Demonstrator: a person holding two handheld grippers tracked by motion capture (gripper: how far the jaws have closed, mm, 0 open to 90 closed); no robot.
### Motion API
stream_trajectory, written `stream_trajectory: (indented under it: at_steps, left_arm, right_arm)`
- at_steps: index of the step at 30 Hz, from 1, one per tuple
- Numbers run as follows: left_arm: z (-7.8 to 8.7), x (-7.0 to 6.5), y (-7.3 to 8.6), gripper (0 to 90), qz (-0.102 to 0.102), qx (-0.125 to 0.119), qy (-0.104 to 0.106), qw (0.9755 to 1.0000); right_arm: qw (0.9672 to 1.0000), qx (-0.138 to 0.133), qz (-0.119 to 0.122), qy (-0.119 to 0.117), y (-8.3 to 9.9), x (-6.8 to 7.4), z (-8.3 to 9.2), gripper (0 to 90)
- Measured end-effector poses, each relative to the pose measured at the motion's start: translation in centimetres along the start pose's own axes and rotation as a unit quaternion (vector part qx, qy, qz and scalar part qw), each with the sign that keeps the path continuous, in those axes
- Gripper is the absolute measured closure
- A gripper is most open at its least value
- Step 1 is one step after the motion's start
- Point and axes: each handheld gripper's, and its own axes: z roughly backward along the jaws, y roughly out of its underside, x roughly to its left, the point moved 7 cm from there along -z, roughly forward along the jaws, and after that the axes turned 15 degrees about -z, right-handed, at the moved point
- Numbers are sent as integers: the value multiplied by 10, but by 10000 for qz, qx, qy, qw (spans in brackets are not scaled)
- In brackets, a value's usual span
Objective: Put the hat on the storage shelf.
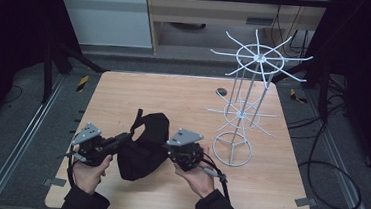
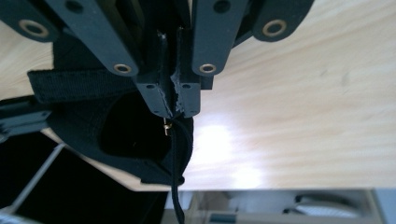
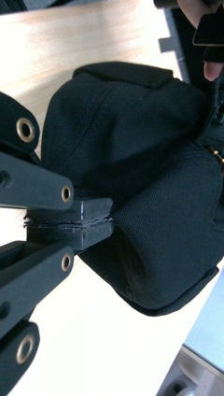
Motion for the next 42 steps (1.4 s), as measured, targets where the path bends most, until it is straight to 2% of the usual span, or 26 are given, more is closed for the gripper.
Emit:
stream_trajectory:
  at_steps: [3,4,10,11,14,16,18,19,20,22,27,28,34,36,38,40,42]
  left_arm:
    - [3,14,11,844,91,93,-153,9998]
    - [5,21,15,843,67,122,-277,9995]
    - [8,35,23,843,131,227,-504,9984]
    - [8,40,28,845,232,271,-512,9981]
    - [8,44,32,845,295,301,-537,9977]
    - [8,50,35,845,336,333,-591,9971]
    - [8,51,35,845,322,339,-628,9969]
    - [8,51,35,845,322,339,-628,9969]
    - [9,52,35,845,325,334,-645,9968]
    - [9,51,34,845,317,323,-634,9970]
    - [9,52,36,845,283,378,-684,9965]
    - [9,53,36,845,306,370,-689,9965]
    - [8,52,36,845,287,388,-664,9966]
    - [7,51,35,846,243,395,-658,9968]
    - [7,51,36,846,225,405,-671,9967]
    - [7,51,37,846,251,406,-665,9966]
    - [7,52,37,845,271,392,-649,9968]
  right_arm:
    - [9998,123,138,108,-8,10,-16,899]
    - [9997,136,179,125,-12,15,-24,898]
    - [9991,19,331,278,-21,22,-41,879]
    - [9991,-246,283,222,-25,22,-46,786]
    - [9992,-324,158,165,-25,19,-48,738]
    - [9986,-519,-23,-37,-18,12,-46,642]
    - [9979,-592,-172,-212,-14,7,-45,612]
    - [9979,-592,-172,-212,-14,7,-45,612]
    - [9969,-620,-320,-356,-10,3,-45,592]
    - [9958,-628,-445,-493,-8,1,-47,579]
    - [9933,-705,-574,-713,-9,1,-55,584]
    - [9918,-733,-674,-807,-10,0,-57,587]
    - [9904,-760,-632,-969,-10,3,-55,599]
    - [9899,-693,-642,-1055,-10,5,-55,662]
    - [9899,-657,-636,-1084,-9,5,-56,678]
    - [9900,-587,-656,-1099,-7,5,-56,750]
    - [9899,-595,-637,-1116,-7,5,-55,752]
